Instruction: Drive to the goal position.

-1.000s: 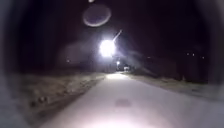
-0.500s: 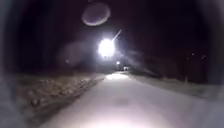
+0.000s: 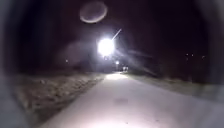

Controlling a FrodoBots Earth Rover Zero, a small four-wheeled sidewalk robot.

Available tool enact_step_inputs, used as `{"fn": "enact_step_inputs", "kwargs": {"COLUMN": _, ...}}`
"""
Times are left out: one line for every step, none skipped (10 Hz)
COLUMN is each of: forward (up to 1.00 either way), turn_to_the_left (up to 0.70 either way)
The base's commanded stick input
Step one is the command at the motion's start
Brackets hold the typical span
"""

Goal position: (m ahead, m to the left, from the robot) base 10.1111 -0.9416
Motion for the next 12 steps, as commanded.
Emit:
{"fn": "enact_step_inputs", "kwargs": {"forward": 0.7, "turn_to_the_left": 0.0}}
{"fn": "enact_step_inputs", "kwargs": {"forward": 0.7, "turn_to_the_left": 0.0}}
{"fn": "enact_step_inputs", "kwargs": {"forward": 0.7, "turn_to_the_left": 0.0}}
{"fn": "enact_step_inputs", "kwargs": {"forward": 0.7, "turn_to_the_left": 0.0}}
{"fn": "enact_step_inputs", "kwargs": {"forward": 0.7, "turn_to_the_left": 0.0}}
{"fn": "enact_step_inputs", "kwargs": {"forward": 0.7, "turn_to_the_left": 0.0}}
{"fn": "enact_step_inputs", "kwargs": {"forward": 0.7, "turn_to_the_left": 0.0}}
{"fn": "enact_step_inputs", "kwargs": {"forward": 0.7, "turn_to_the_left": 0.0}}
{"fn": "enact_step_inputs", "kwargs": {"forward": 0.7, "turn_to_the_left": 0.0}}
{"fn": "enact_step_inputs", "kwargs": {"forward": 0.7, "turn_to_the_left": 0.0}}
{"fn": "enact_step_inputs", "kwargs": {"forward": 0.7, "turn_to_the_left": 0.0}}
{"fn": "enact_step_inputs", "kwargs": {"forward": 0.7, "turn_to_the_left": 0.0}}
